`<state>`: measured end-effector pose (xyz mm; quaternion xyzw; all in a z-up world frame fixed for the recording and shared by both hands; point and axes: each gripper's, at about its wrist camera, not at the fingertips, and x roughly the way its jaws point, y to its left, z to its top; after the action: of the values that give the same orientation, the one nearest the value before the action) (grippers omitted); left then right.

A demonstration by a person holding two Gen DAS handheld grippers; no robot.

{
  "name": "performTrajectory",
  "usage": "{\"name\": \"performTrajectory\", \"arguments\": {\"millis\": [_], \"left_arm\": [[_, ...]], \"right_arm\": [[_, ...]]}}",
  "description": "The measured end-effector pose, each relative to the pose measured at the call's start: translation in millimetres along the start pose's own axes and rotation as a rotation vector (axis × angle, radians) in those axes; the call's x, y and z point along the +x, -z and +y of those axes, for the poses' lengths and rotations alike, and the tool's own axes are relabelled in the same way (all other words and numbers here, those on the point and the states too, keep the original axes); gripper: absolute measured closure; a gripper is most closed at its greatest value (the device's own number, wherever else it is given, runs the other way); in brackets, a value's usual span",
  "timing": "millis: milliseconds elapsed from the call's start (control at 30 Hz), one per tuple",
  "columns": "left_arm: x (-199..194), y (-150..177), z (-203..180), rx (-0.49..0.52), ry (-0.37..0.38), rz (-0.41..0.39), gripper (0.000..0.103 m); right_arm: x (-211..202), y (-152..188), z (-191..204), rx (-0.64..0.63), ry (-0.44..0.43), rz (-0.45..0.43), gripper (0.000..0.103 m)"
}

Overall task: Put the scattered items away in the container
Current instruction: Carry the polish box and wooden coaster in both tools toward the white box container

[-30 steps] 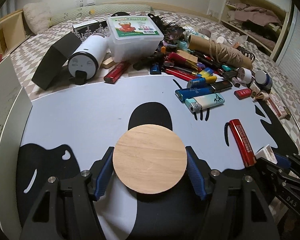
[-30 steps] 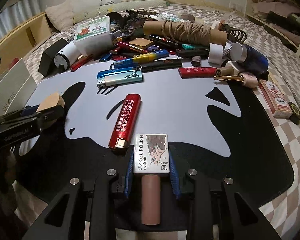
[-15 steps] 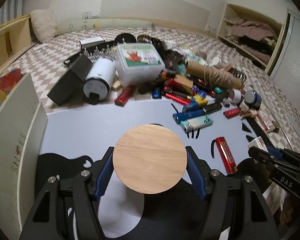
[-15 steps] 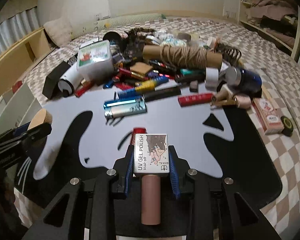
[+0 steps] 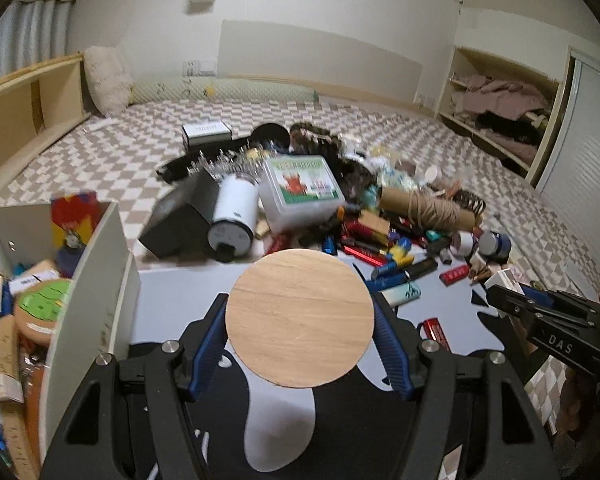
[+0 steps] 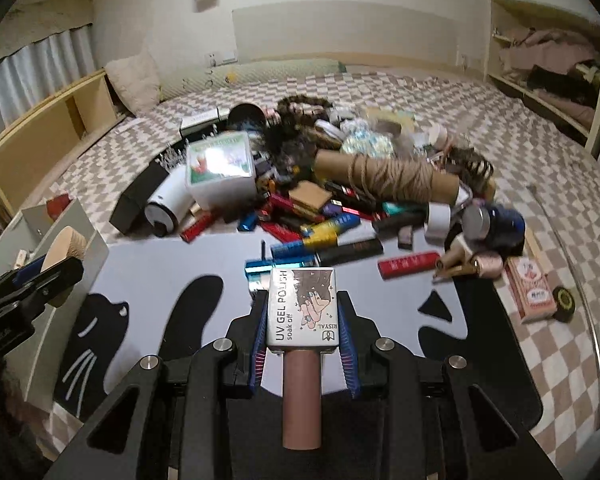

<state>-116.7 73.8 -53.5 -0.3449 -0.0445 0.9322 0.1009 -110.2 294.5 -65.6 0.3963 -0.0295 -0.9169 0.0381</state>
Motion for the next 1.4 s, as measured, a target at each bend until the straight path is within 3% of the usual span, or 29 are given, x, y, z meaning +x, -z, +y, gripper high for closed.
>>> {"name": "performTrajectory", "arguments": {"millis": [367,1033,1400], "left_arm": [[-38,-17,28,-0.058,-0.011,-0.097,0.035],[-103,-24,117,-0.178,-0.167,-0.208,0.035],[-126,-16,177,-0.277,-0.234,-0.227,0.035]], "right_arm": [[-16,-25,38,-0.058,-0.033,-0.056,0.07],[-16,-67,140,-0.186,-0.16,-0.103,0.07],[-9,-82,209,-0.247,-0.253,-0.115,0.07]]}}
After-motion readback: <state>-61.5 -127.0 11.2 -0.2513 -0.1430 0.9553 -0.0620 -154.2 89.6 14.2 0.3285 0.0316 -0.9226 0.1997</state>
